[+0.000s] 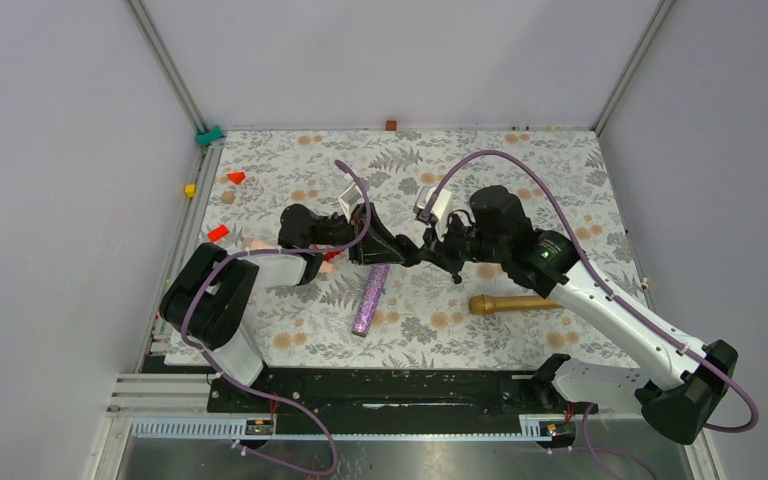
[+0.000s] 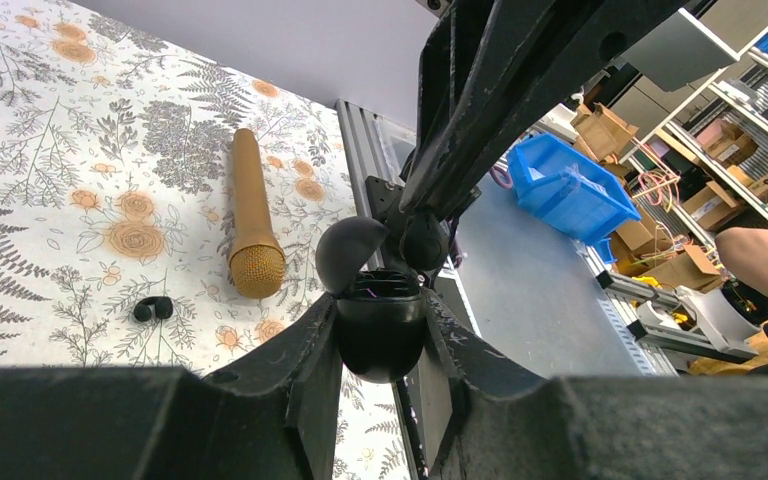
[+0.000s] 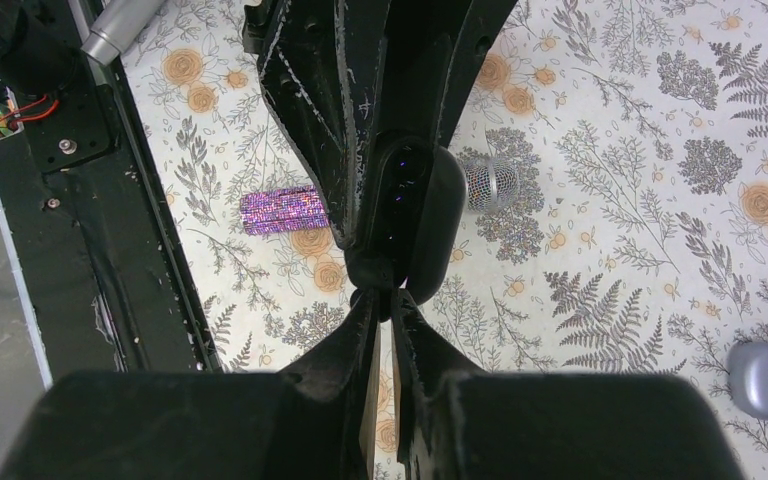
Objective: Insert the wireless bluetooth earbuds into the charging case
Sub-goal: Place the earbud in the charging case.
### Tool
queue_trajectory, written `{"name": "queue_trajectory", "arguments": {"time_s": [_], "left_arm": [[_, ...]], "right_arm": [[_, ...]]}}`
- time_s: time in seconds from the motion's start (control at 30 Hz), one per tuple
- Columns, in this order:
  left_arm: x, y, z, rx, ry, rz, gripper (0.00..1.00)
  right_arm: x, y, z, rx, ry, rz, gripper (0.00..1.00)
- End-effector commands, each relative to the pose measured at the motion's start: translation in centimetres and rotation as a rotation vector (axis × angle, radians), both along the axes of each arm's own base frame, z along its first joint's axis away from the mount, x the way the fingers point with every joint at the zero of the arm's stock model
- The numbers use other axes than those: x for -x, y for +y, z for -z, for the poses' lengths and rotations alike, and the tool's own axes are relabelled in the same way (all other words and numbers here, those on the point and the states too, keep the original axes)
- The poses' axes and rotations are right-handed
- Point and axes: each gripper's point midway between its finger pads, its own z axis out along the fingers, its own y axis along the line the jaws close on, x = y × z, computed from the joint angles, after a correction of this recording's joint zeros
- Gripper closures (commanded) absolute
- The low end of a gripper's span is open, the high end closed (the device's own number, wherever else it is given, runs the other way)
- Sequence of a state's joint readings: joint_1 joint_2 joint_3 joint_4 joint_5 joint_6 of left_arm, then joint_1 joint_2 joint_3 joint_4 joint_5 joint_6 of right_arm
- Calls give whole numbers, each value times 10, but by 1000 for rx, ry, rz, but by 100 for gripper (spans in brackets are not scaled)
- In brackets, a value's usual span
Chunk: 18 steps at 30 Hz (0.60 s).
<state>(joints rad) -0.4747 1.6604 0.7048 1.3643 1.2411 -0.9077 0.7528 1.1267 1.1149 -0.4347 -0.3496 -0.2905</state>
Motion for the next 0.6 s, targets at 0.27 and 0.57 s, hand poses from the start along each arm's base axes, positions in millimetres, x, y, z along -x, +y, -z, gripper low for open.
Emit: {"name": "queue_trajectory", "arguments": {"time_s": [0.27, 0.57], "left_arm": [[2, 3, -21, 61, -111, -25, 97], [2, 3, -23, 65, -114, -27, 96]], "right_arm": [[-12, 3, -6, -24, -46, 52, 93], [-7, 11, 3, -29, 7, 27, 94]]}}
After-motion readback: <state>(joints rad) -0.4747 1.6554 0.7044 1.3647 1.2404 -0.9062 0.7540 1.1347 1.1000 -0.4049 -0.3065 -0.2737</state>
